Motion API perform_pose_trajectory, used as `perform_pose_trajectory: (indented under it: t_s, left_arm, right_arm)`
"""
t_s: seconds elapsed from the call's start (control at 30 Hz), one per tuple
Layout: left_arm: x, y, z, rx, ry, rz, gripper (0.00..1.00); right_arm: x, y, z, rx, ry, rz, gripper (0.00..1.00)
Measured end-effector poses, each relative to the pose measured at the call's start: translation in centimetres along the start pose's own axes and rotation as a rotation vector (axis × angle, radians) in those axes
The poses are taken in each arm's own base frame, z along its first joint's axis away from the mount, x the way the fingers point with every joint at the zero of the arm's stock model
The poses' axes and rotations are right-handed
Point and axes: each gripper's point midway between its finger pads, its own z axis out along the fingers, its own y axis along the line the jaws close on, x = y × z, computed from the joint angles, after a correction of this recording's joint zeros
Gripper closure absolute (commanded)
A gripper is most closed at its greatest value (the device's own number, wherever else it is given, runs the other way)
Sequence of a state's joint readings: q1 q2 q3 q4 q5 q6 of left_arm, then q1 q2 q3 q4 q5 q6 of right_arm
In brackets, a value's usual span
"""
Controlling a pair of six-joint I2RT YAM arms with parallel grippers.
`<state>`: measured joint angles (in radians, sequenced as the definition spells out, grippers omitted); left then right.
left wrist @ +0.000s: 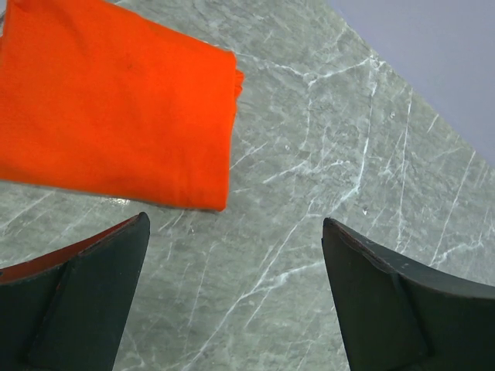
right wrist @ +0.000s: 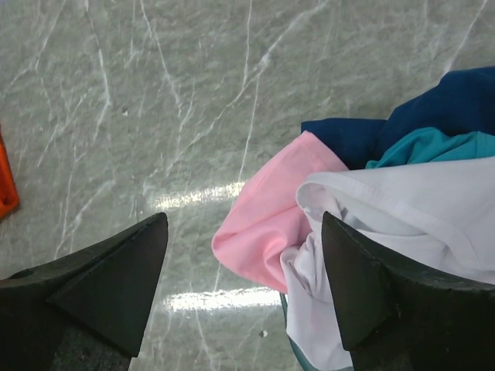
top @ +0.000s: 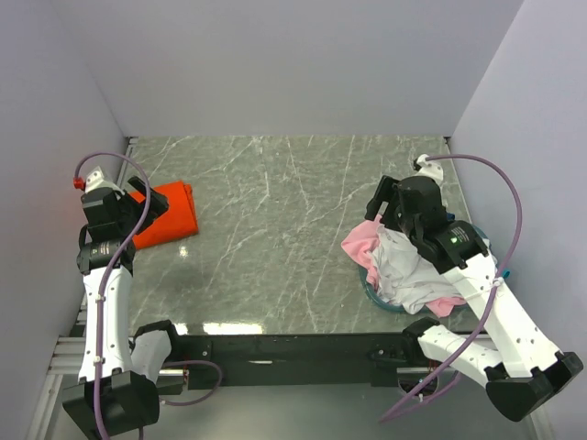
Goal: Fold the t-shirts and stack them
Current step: Grab the tshirt from the pile
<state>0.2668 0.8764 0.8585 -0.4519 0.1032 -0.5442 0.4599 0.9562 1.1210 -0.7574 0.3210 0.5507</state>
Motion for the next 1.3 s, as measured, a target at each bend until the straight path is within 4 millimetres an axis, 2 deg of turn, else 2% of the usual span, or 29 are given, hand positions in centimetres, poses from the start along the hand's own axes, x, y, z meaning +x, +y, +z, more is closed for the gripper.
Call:
perform_pose_trajectory:
  t_s: [0.17,0.37,0.5,0.57,0.7,0.83,1.13,1.23,1.27,1.3]
  left_arm:
    - [-0.2,0.3,0.0,-0.019,-0.012,-0.003,0.0]
    - [-0.3,0.2,0.1,-0.016,-0.016,-0.018,0.01]
    - [-0.7,-0.1,0.2,-0.006,-0.03,-0.043,0.01]
    - [-0.6,-0.1,0.5,-0.011,-0.023,-0.053,0.0]
    - [-0.1,0.2,1.1,-0.024,-0.001,-0.062,0.01]
    - [0.1,0.4,1.6,-0.032,0.013,-0.063,0.01]
    - [0.7,0.7,2.6,-0.041,0.044,-0.067,0.02]
    - [0.7,0.7,2.6,-0.041,0.043,-0.066,0.02]
    - [0.7,0.7,2.5,-0.041,0.043,-0.066,0.02]
    - [0.7,0.7,2.5,-0.041,0.043,-0.066,0.02]
  right_arm:
    - [-0.7,-0.2,0.3,0.01,-0.03,0.009,0.13]
    - [-0.2,-1.0,1.0,0.039,-0.025,0.019,0.13]
    - [-0.5,-2.9,1.8,0.101,-0.03,0.081,0.13]
    - [-0.2,-4.7,2.3,0.159,-0.019,0.124,0.13]
    - [1.8,-8.6,3.1,0.279,0.033,0.2,0.13]
    - [4.3,-11.1,3.5,0.352,0.101,0.257,0.13]
    - [10.3,-12.4,4.6,0.392,0.252,0.348,0.16]
    - [11.5,-12.7,5.1,0.406,0.284,0.358,0.28]
    - [11.6,-12.7,5.3,0.408,0.288,0.359,0.36]
    - [11.8,-12.8,5.4,0.412,0.292,0.36,0.39]
